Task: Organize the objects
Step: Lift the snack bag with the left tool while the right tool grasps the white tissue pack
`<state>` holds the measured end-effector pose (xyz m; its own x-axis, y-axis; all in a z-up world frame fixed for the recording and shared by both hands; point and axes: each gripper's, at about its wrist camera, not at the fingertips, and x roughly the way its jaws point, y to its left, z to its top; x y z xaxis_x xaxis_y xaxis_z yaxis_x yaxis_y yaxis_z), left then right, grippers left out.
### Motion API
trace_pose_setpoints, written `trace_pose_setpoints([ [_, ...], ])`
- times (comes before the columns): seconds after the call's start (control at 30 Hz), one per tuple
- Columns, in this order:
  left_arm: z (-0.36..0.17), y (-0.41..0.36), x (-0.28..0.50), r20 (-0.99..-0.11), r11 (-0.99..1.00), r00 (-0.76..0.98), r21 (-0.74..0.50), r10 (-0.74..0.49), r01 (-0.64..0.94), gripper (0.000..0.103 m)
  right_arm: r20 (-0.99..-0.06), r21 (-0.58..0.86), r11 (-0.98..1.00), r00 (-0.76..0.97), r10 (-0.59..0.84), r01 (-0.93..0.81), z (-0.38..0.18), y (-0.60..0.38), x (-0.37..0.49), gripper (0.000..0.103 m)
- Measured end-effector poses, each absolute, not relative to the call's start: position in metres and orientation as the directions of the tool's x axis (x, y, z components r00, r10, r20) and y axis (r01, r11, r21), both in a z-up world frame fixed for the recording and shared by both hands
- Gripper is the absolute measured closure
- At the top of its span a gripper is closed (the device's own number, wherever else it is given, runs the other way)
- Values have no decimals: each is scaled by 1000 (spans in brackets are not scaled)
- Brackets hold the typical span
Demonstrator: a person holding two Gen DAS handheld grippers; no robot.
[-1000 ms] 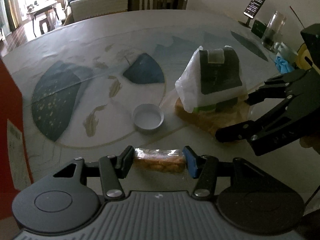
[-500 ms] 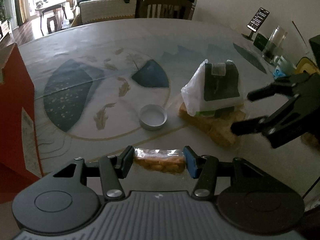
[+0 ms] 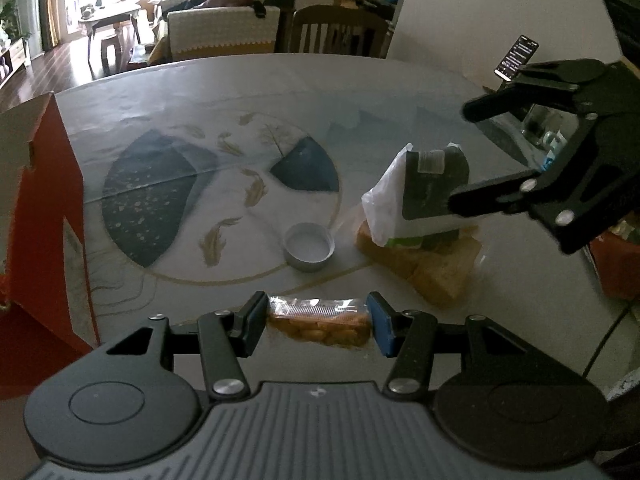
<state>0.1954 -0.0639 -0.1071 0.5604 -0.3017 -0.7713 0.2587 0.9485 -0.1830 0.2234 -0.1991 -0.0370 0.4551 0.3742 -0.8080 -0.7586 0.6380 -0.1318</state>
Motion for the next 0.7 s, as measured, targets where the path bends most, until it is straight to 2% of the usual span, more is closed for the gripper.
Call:
trace_pose_setpoints([
  [0.27,-107,-60,189,-772,952,564,-188,-295,241,50,-860,-199,528,405,310,-826,-74,-173,223,5],
  [0.33,-107,-59,189,-772,953,565,-186,-292,238,50,-861,-221,525,417,292,-822,-80,-172,223,14],
  [0.47,-107,-58,188,-771,955,568,-186,-288,231,50,-870,-218,548,416,266,-807,-89,-171,227,26],
  [0.53,-107,-57,187,-771,956,569,-187,-287,228,50,-876,-212,562,410,254,-800,-91,-171,230,39],
  [0.6,-107,-56,187,-770,956,571,-186,-285,227,50,-877,-213,570,412,245,-793,-91,-171,231,43],
  [0.63,-107,-56,186,-769,956,572,-186,-285,227,50,-878,-214,574,413,243,-791,-90,-171,231,49],
  [0.7,-107,-56,186,-768,956,573,-186,-285,226,50,-878,-218,583,418,233,-783,-87,-171,232,53],
])
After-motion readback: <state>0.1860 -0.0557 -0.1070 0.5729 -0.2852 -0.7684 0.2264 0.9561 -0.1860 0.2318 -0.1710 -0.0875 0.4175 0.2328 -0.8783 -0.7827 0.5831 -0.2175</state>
